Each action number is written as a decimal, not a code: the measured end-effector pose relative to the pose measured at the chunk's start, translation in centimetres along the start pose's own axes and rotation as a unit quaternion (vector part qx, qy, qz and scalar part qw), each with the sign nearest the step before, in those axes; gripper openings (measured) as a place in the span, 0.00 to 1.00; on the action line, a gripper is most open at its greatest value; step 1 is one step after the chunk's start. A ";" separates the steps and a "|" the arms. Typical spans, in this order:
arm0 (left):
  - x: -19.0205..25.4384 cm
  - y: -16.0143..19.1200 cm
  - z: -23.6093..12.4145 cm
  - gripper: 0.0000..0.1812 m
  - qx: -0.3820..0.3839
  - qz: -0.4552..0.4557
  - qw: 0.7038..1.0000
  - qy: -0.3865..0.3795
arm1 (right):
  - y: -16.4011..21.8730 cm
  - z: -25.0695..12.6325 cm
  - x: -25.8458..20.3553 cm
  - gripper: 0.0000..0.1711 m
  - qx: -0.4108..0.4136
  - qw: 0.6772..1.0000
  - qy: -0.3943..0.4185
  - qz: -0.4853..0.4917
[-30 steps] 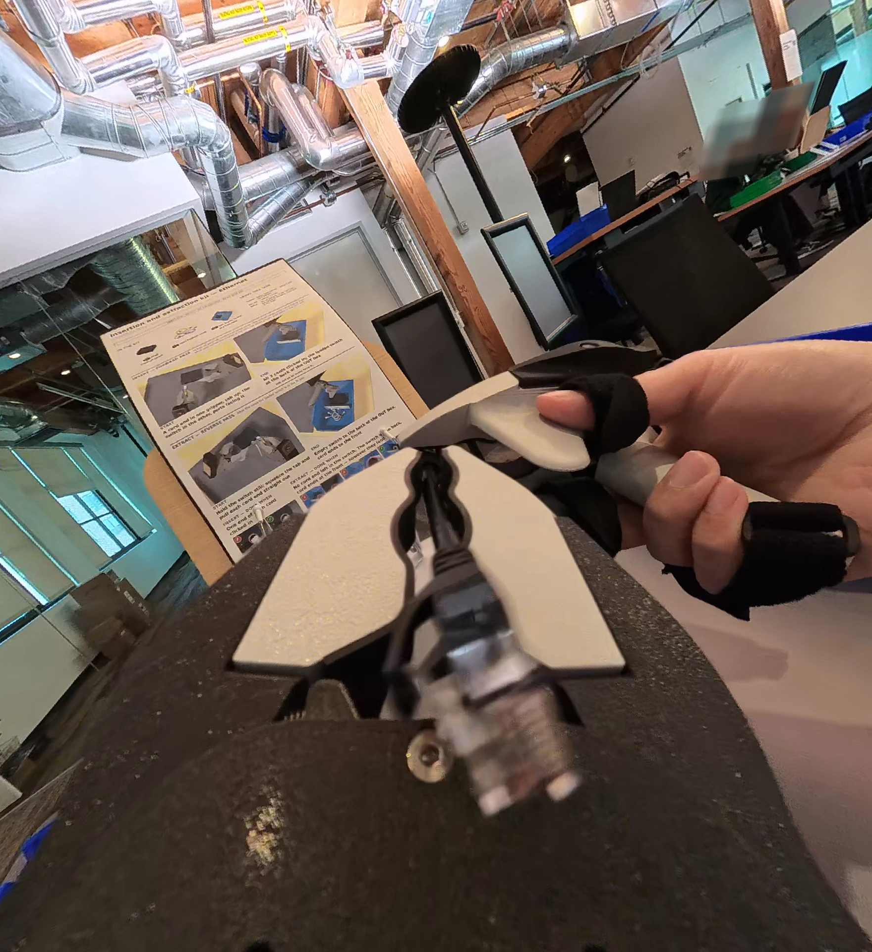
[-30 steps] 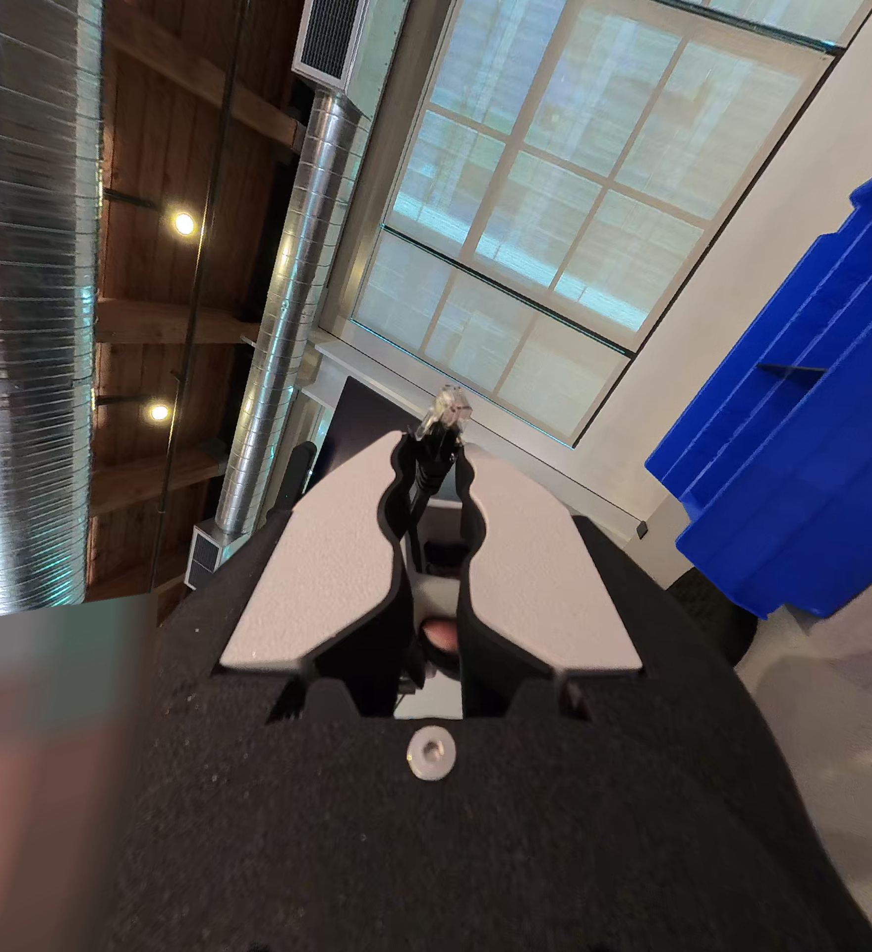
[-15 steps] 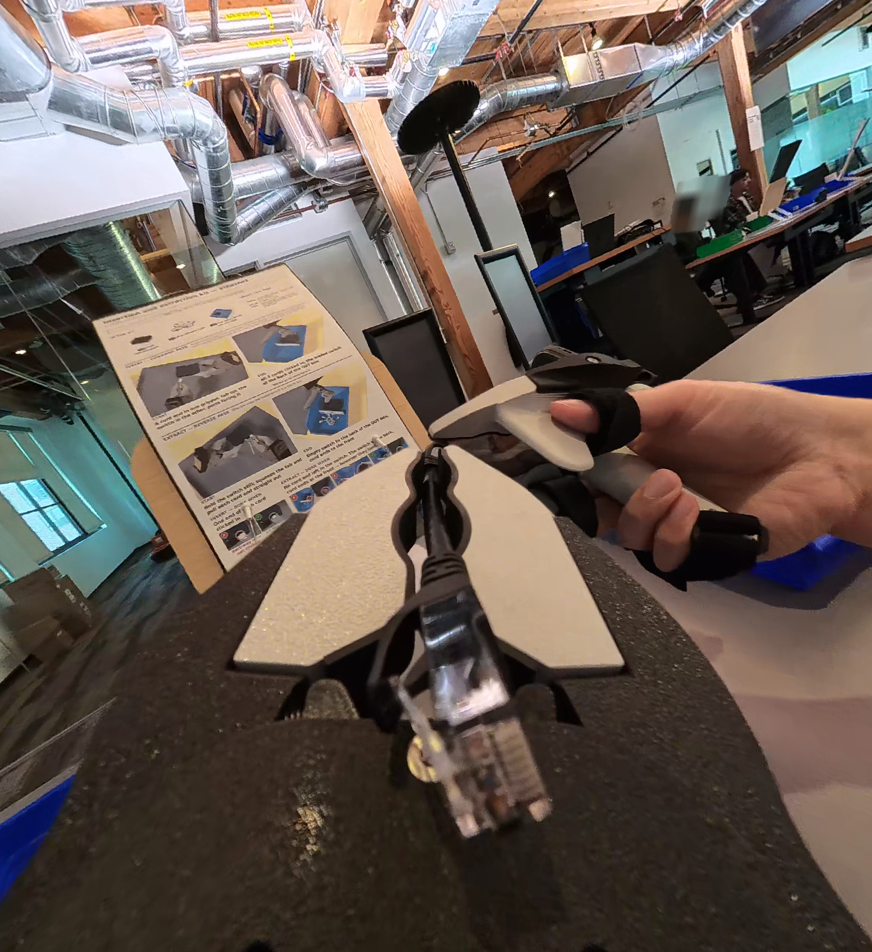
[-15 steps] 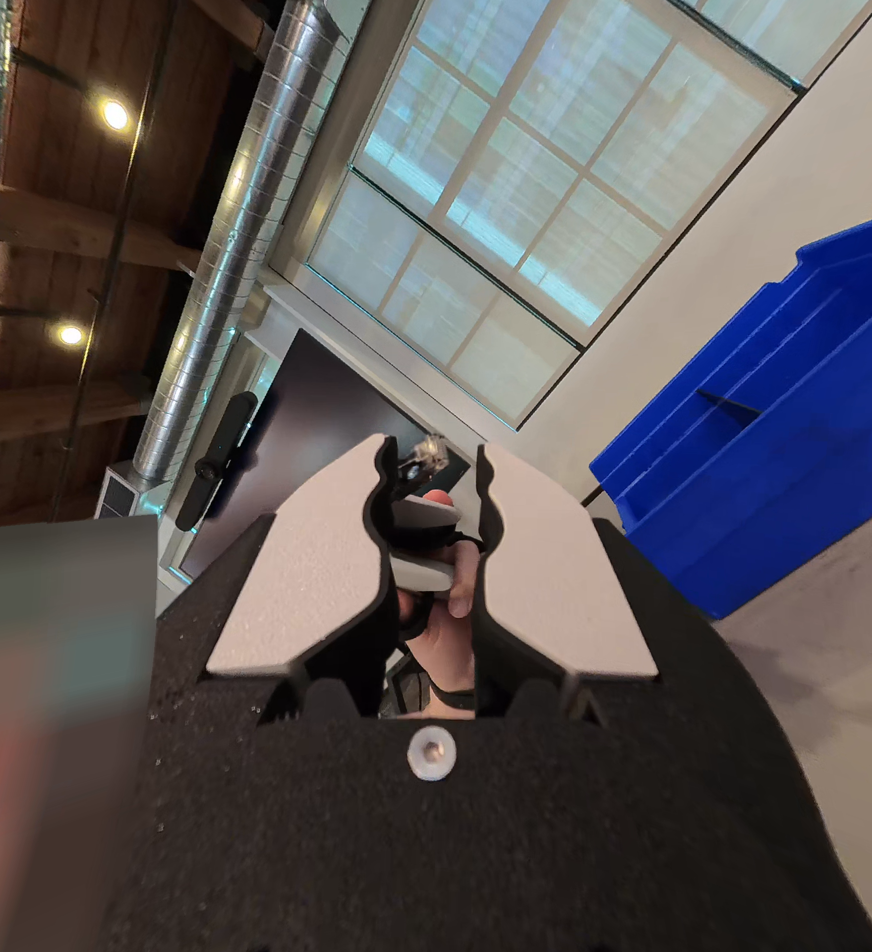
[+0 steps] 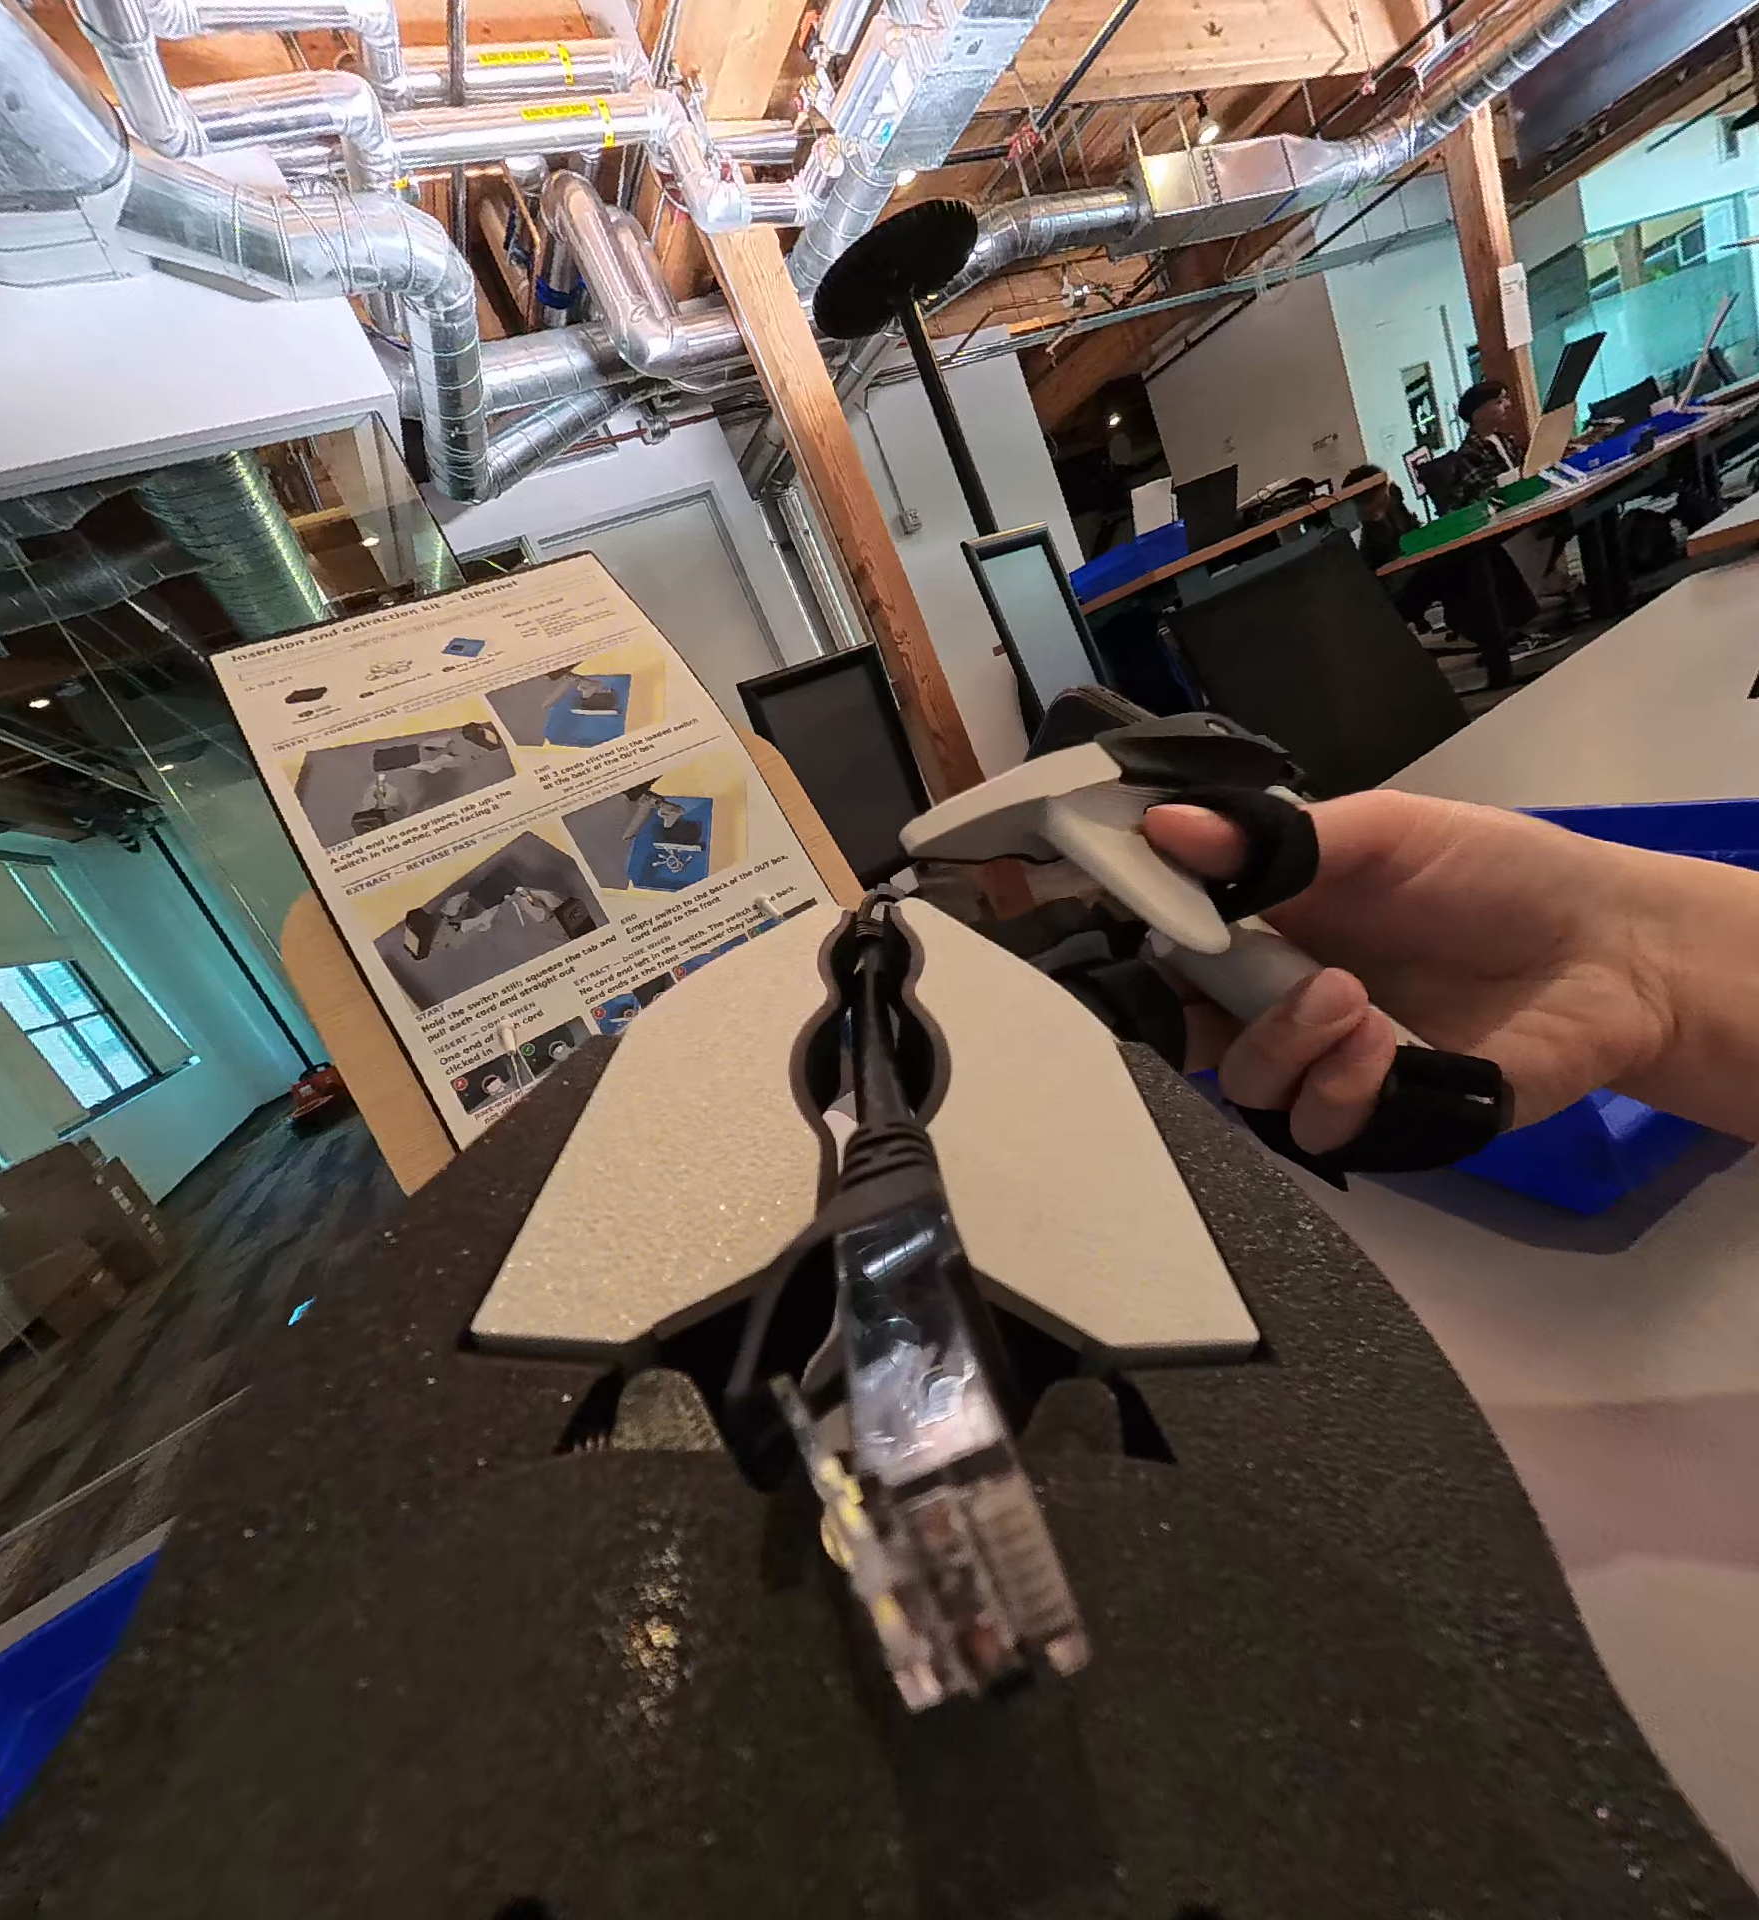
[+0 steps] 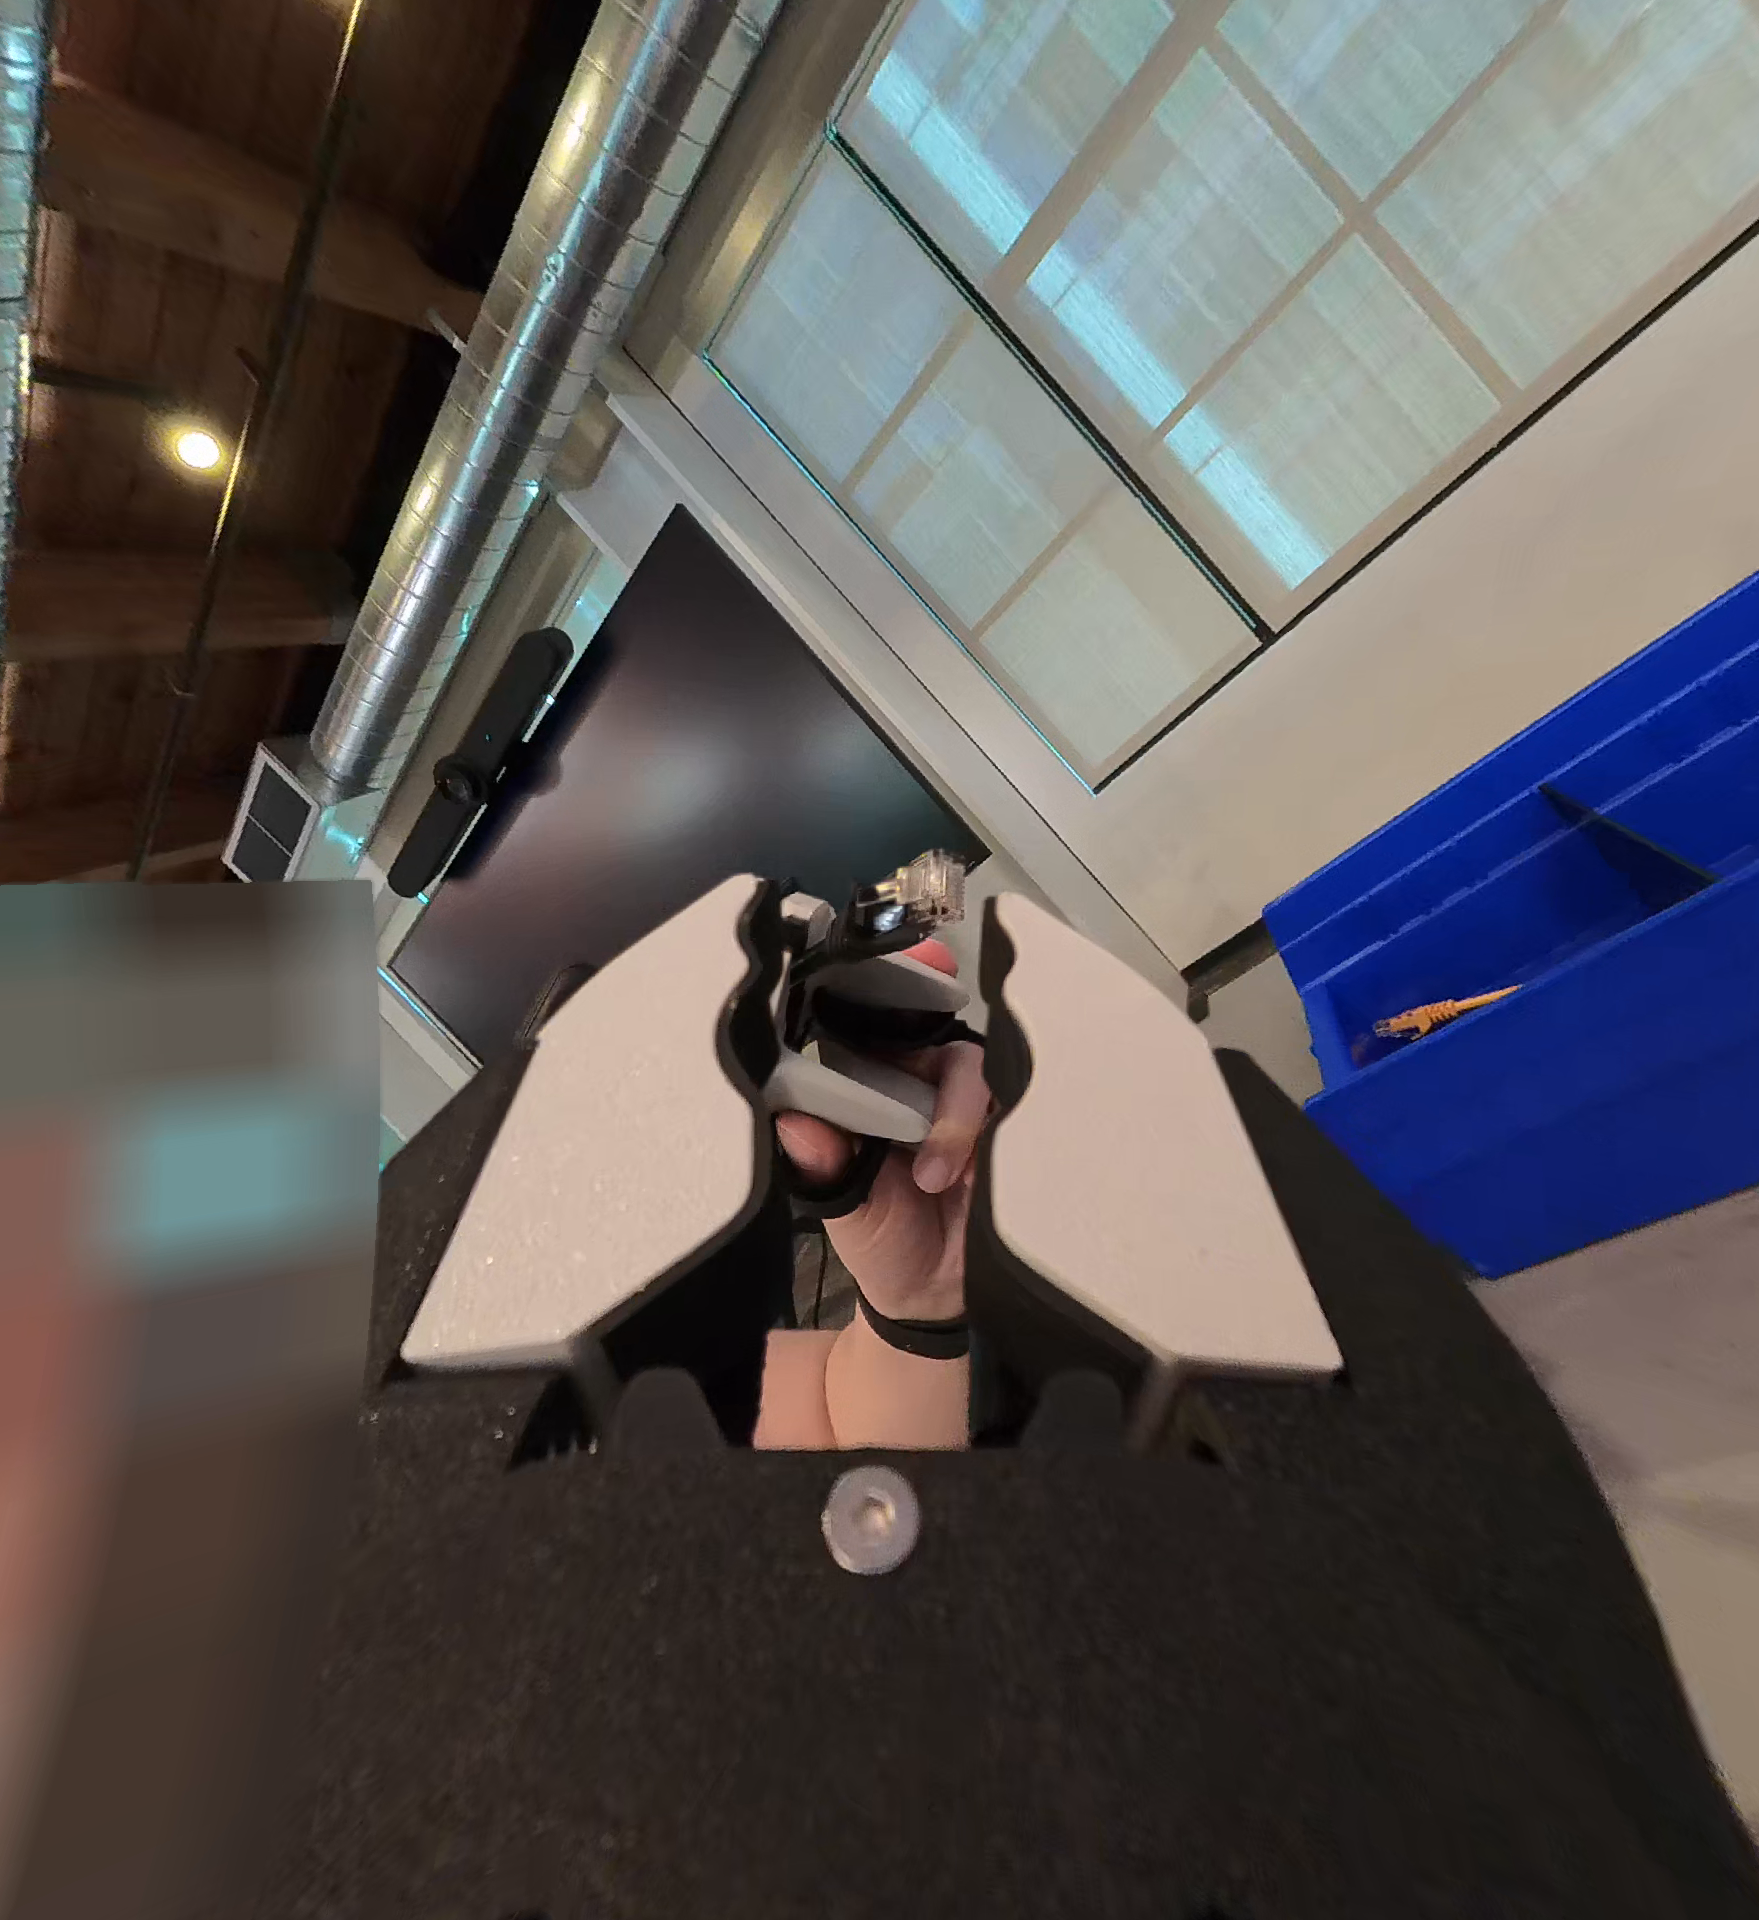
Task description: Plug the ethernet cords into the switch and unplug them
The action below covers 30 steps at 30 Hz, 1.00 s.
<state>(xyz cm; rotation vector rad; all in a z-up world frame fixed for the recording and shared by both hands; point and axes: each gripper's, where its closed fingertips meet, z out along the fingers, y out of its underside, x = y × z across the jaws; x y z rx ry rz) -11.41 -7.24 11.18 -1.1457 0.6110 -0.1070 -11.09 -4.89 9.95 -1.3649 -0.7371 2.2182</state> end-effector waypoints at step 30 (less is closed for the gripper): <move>0.8 0.9 0.7 0.13 -0.036 0.037 0.999 0.018 | 0.4 0.1 -1.0 0.05 0.006 0.991 -0.082 0.103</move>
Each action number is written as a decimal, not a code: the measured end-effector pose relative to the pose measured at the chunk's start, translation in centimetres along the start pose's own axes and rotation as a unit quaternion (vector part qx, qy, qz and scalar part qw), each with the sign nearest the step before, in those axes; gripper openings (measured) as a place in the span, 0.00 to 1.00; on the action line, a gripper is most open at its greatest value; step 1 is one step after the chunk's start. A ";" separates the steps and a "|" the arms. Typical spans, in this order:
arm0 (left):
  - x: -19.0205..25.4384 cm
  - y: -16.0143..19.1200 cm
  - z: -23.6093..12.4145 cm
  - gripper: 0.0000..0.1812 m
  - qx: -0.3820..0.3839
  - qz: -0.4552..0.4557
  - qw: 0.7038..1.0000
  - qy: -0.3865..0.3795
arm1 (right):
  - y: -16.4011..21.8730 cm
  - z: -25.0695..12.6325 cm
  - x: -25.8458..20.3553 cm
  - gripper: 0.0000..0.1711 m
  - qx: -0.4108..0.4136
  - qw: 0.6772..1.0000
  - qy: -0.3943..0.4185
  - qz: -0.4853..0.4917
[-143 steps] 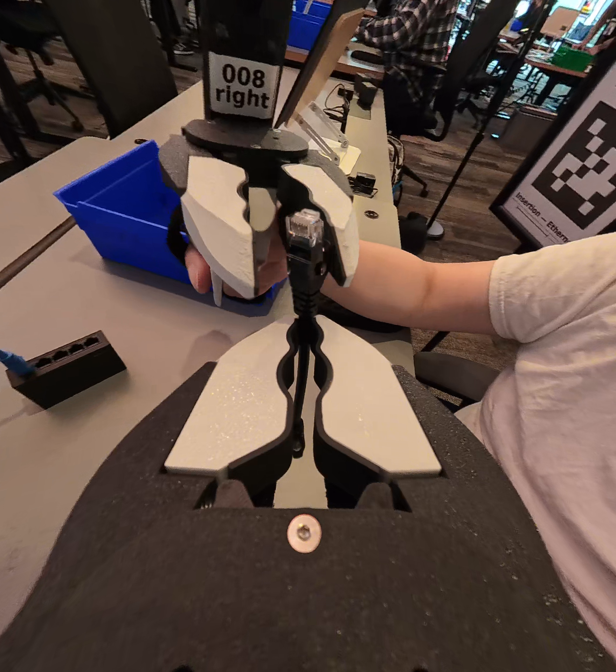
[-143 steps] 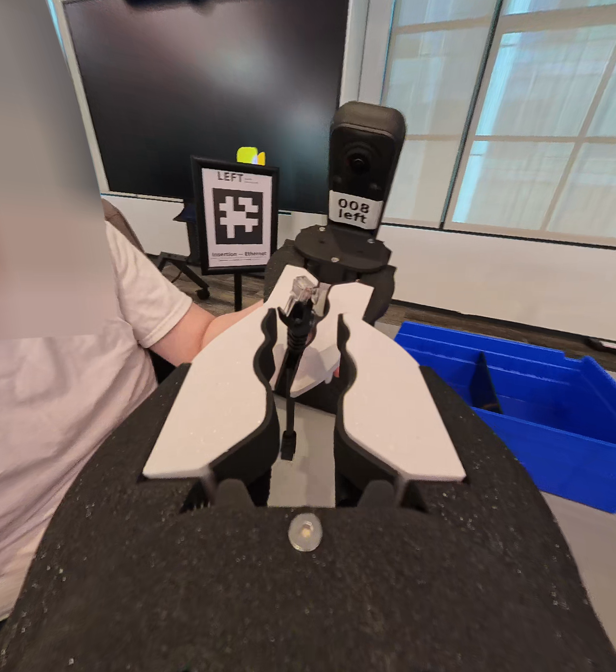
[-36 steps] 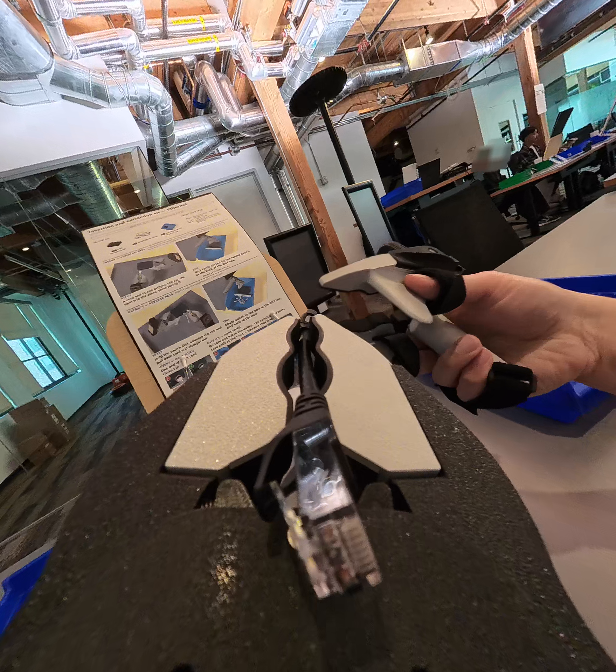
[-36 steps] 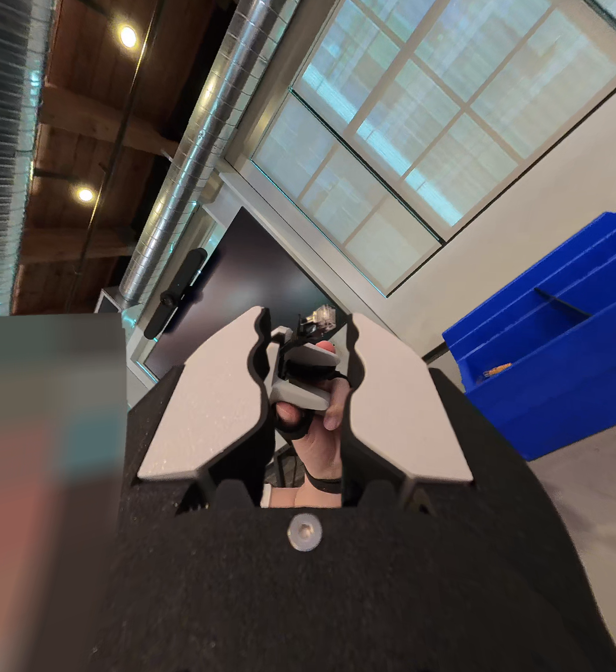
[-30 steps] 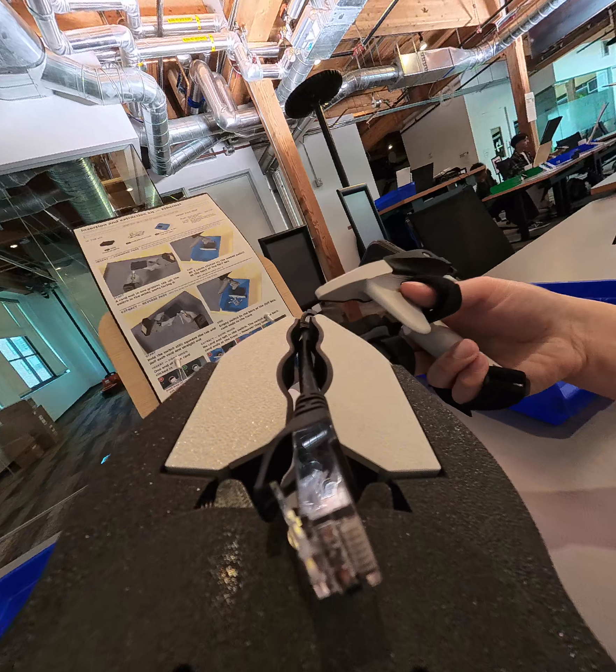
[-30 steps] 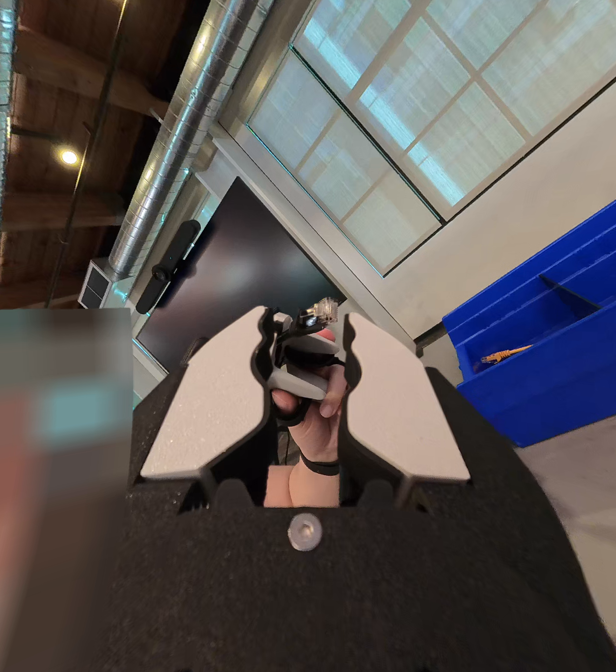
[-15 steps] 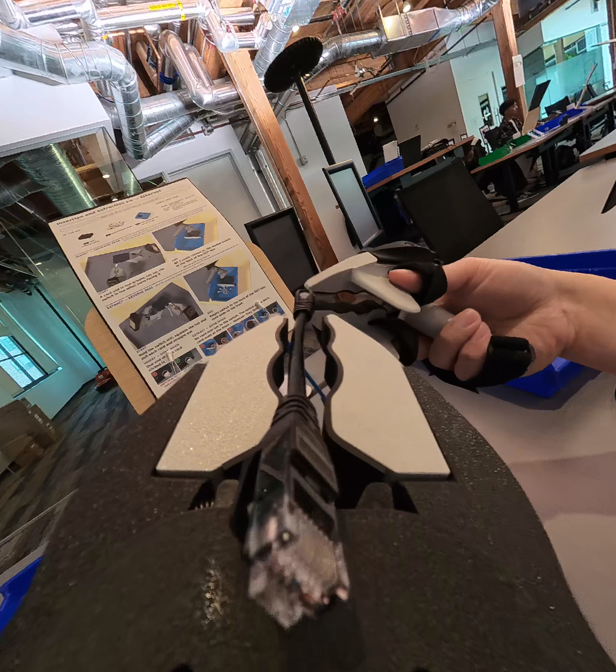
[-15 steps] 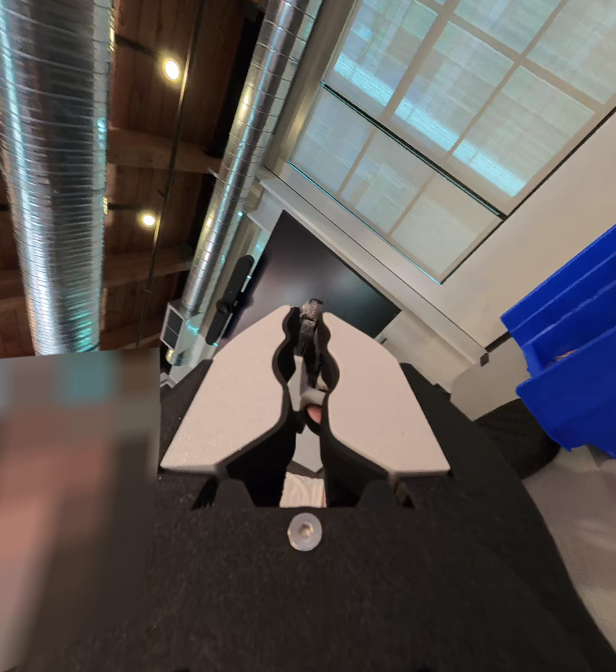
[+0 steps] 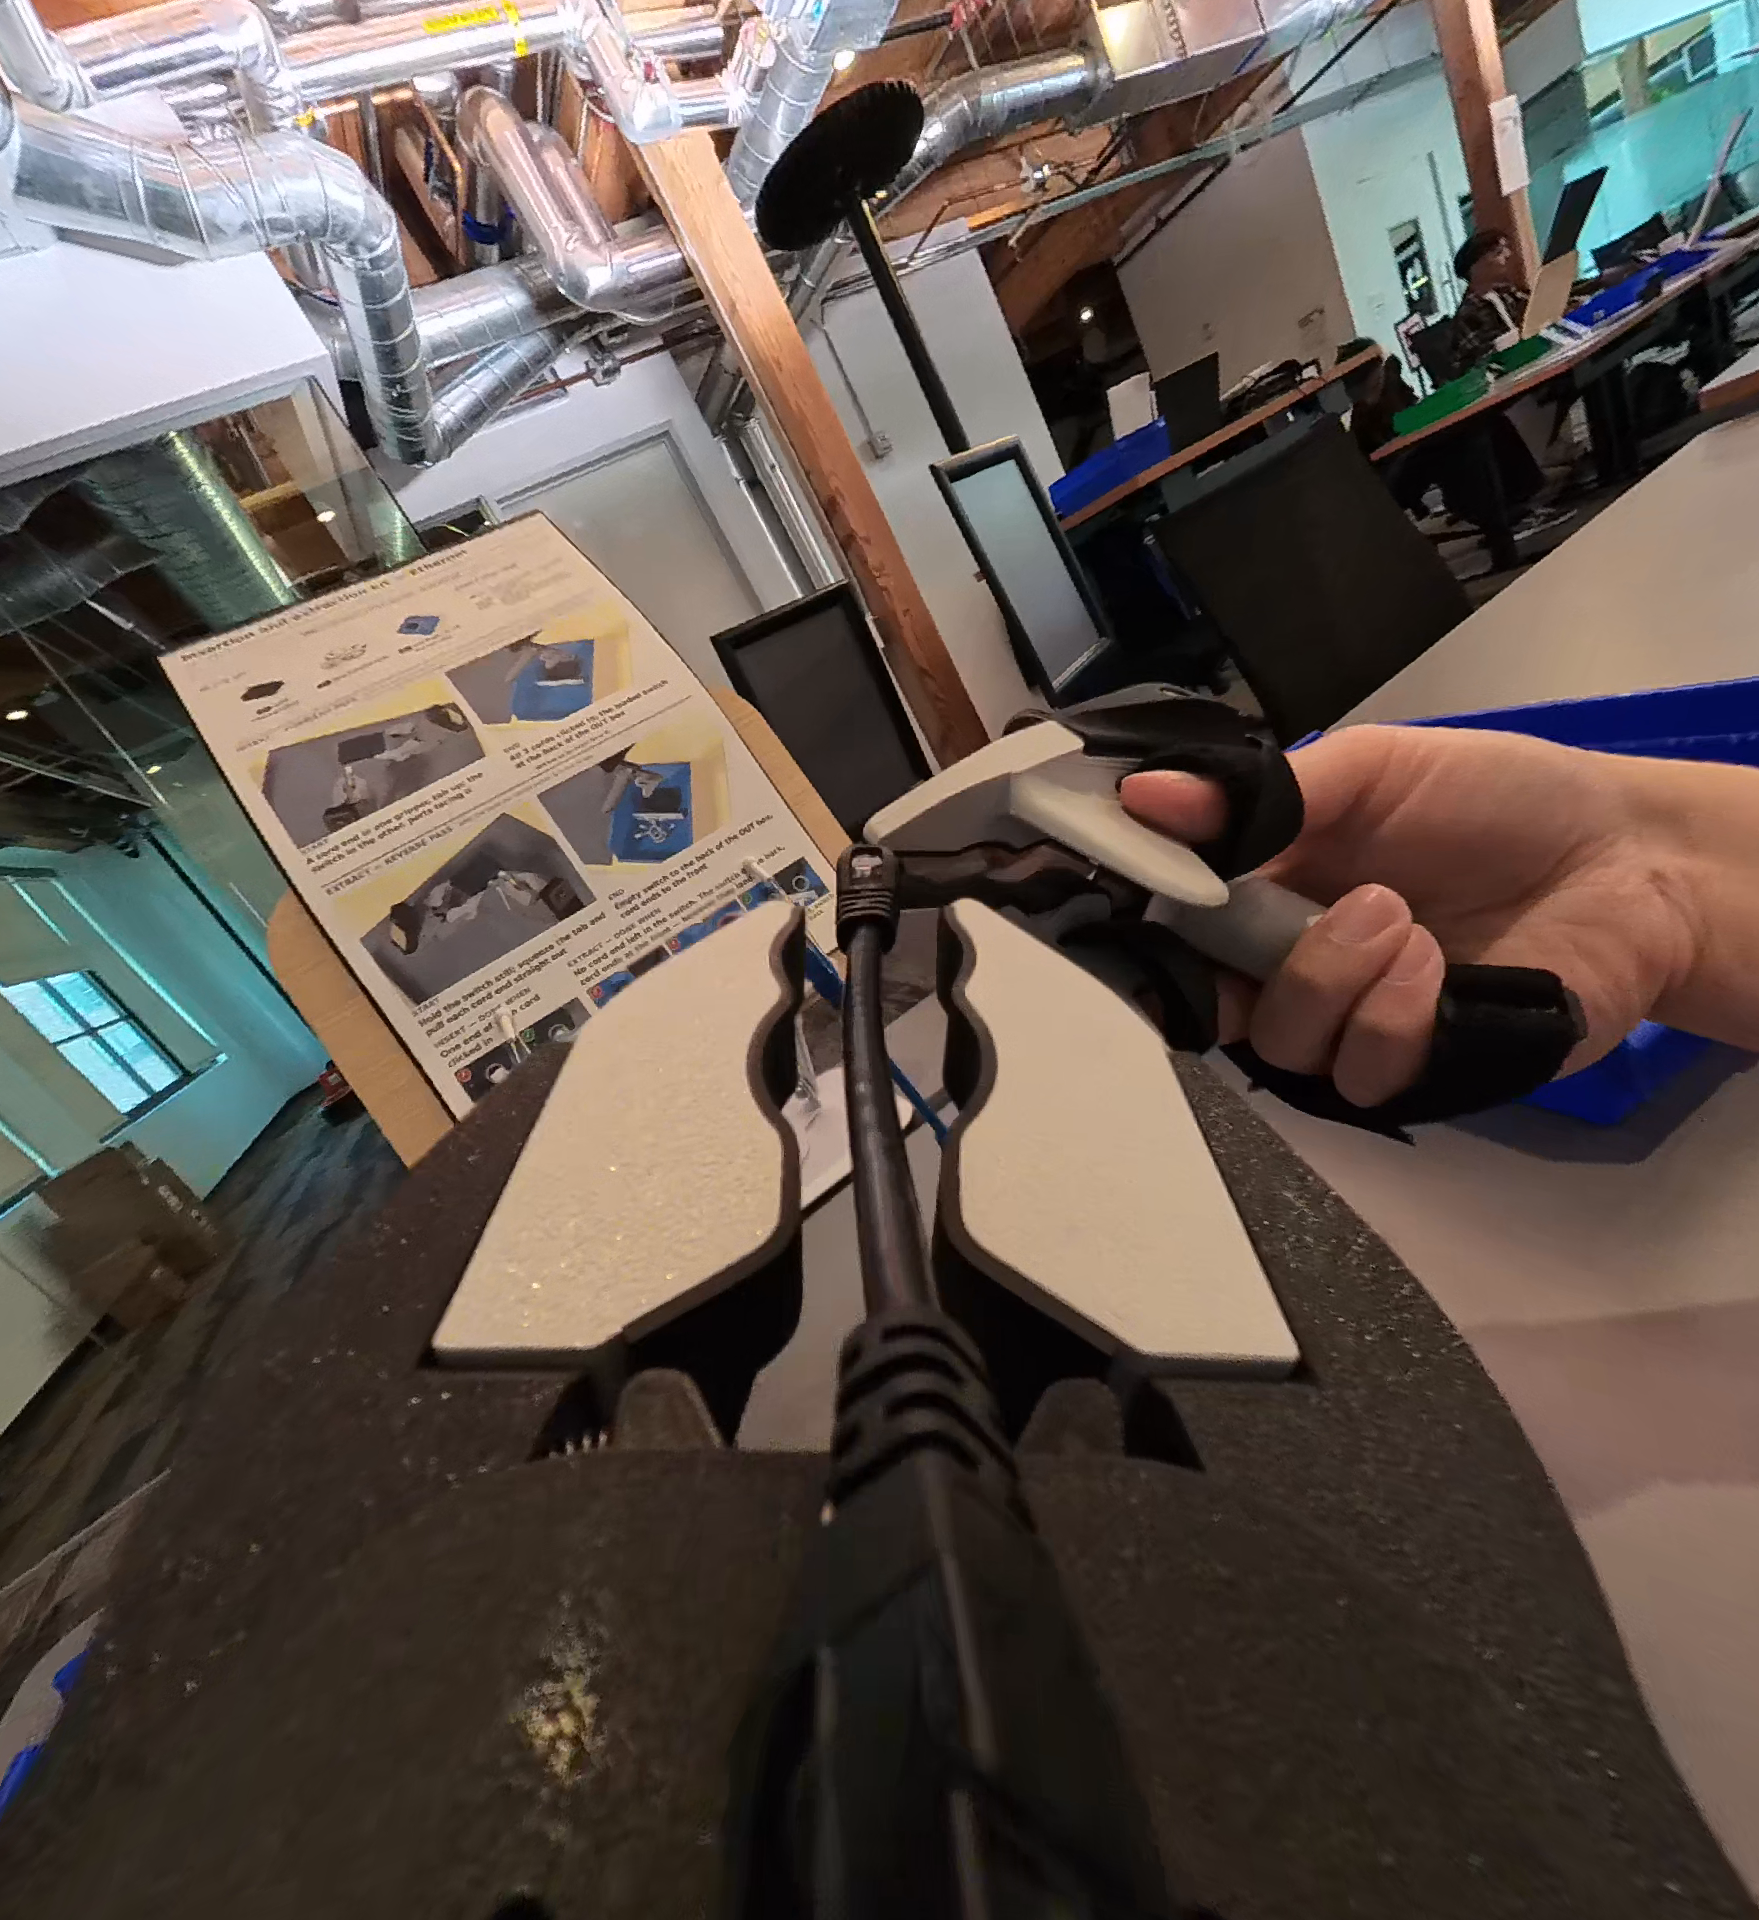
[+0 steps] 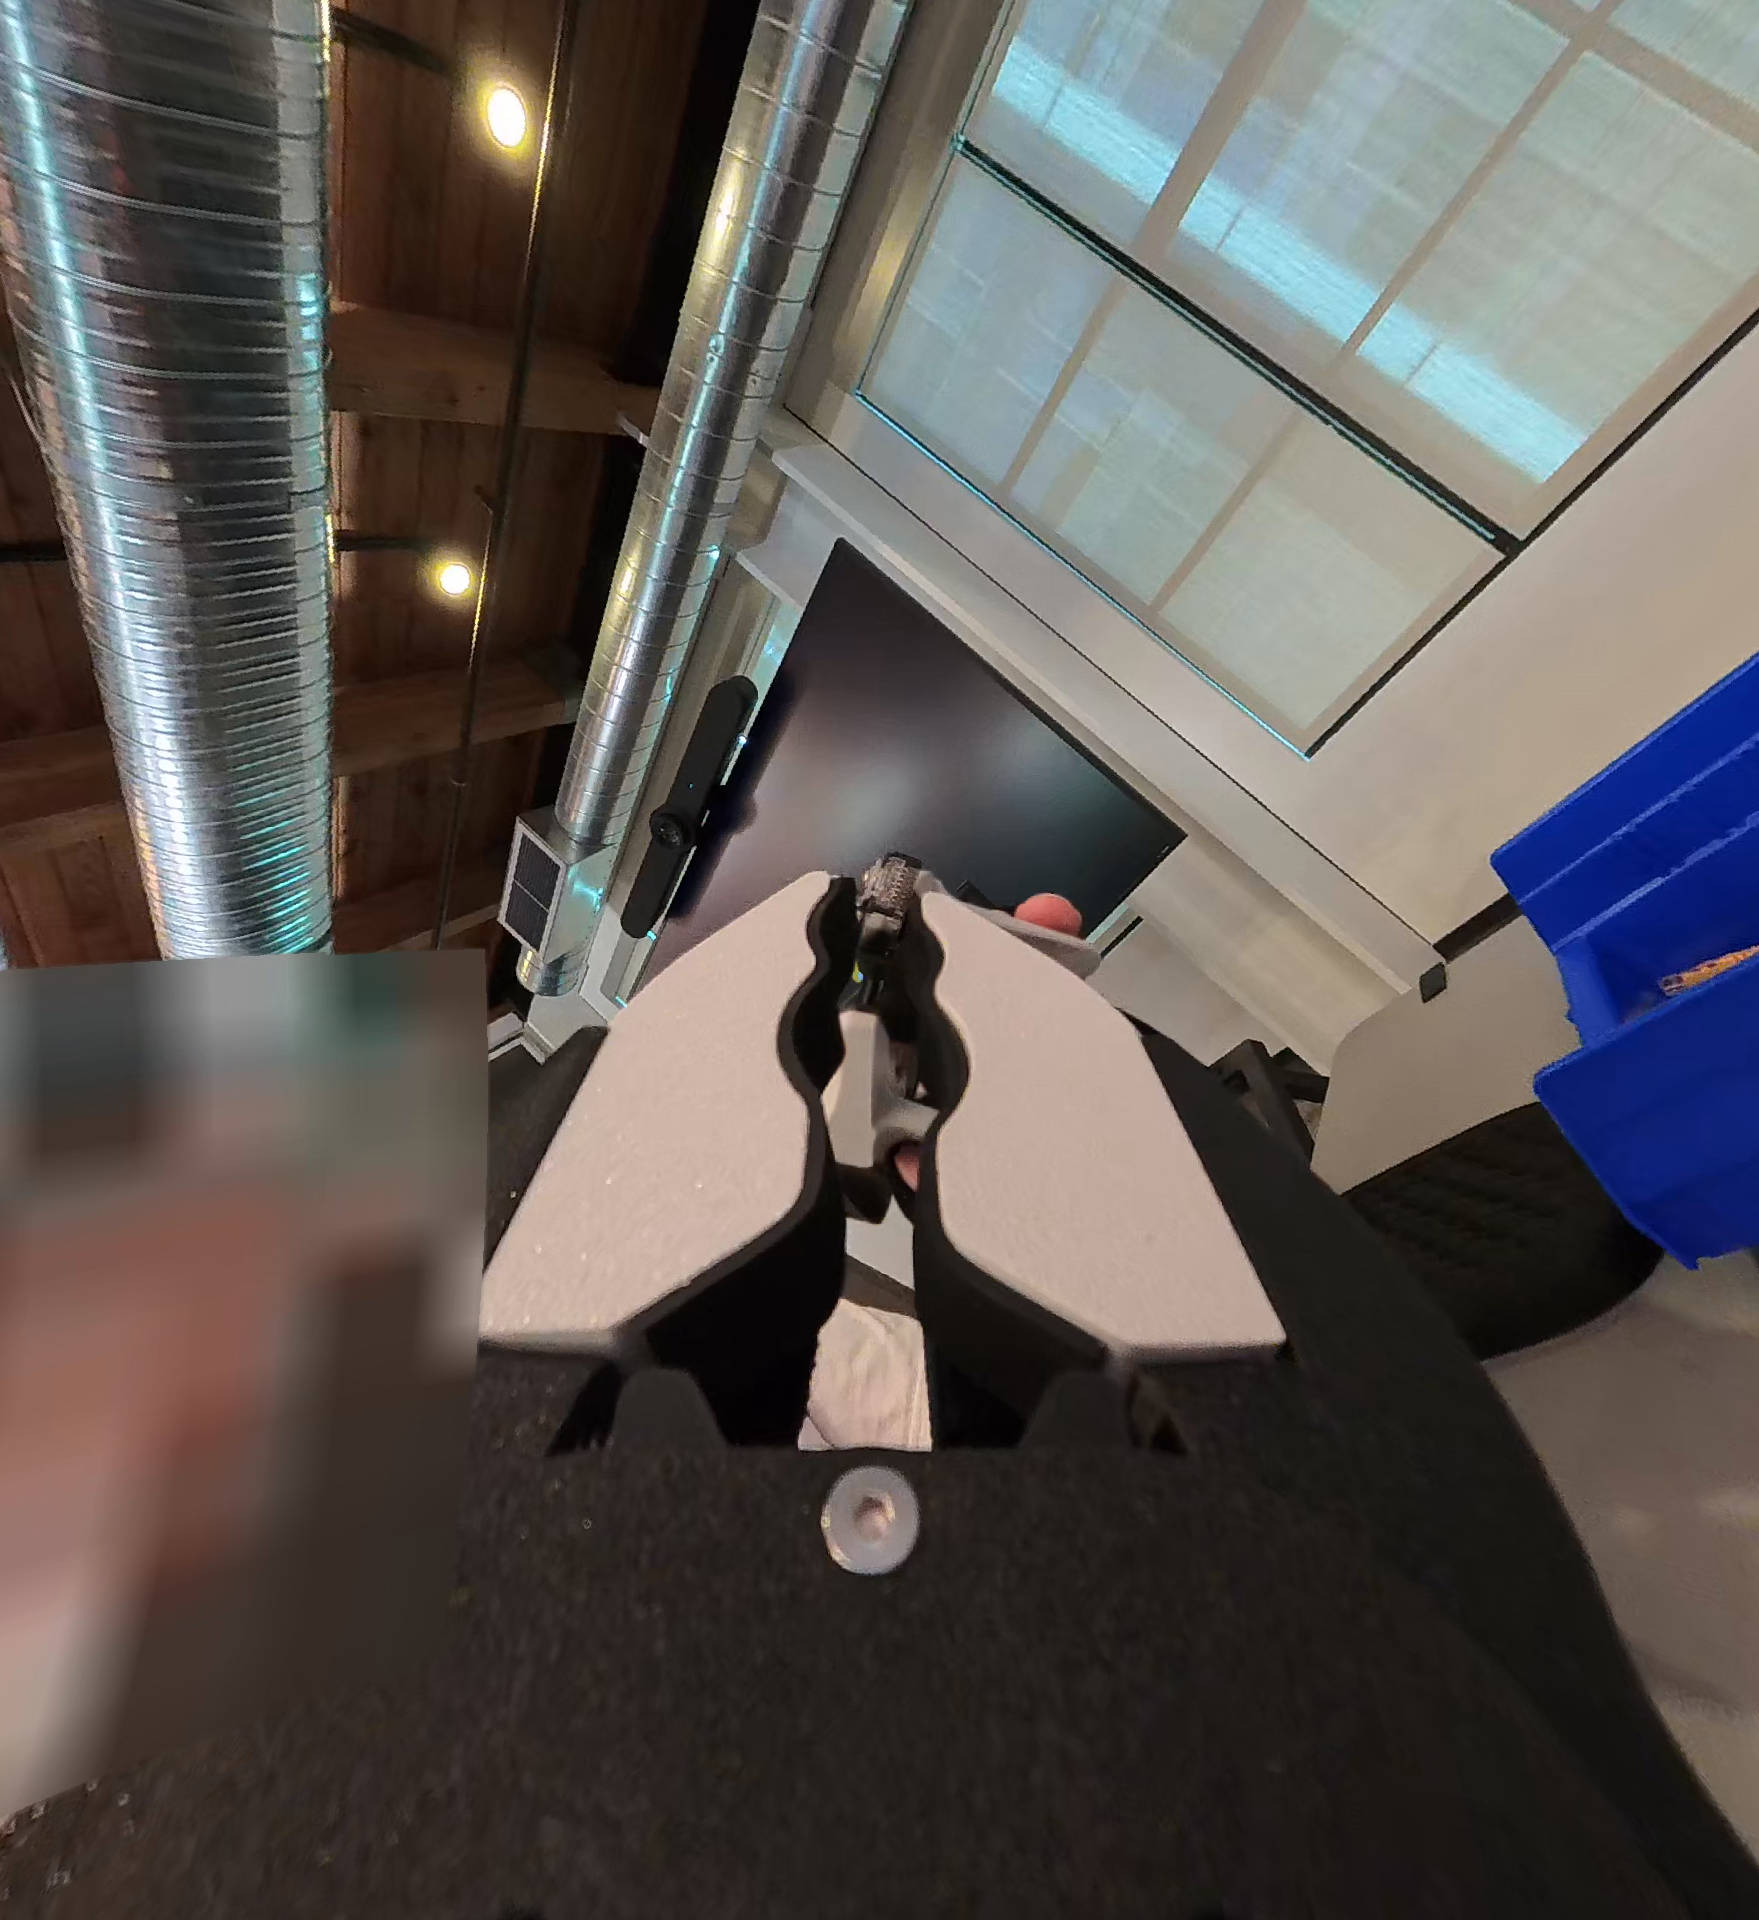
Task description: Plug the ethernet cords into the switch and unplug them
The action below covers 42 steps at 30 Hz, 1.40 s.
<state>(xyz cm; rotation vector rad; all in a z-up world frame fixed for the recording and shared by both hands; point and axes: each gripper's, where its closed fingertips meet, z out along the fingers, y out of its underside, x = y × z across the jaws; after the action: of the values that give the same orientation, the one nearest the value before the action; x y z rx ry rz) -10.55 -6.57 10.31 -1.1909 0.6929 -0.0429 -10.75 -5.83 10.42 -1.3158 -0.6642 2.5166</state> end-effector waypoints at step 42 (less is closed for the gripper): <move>-0.4 0.2 0.8 0.06 -0.009 0.004 0.999 -0.030 | 0.5 0.6 0.2 0.04 0.014 0.999 -0.044 0.011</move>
<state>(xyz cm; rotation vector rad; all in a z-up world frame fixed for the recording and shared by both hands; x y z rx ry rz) -10.49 -5.70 10.47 -1.2021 0.6464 0.0072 -11.36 -6.35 10.35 -1.2141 -0.6338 2.6046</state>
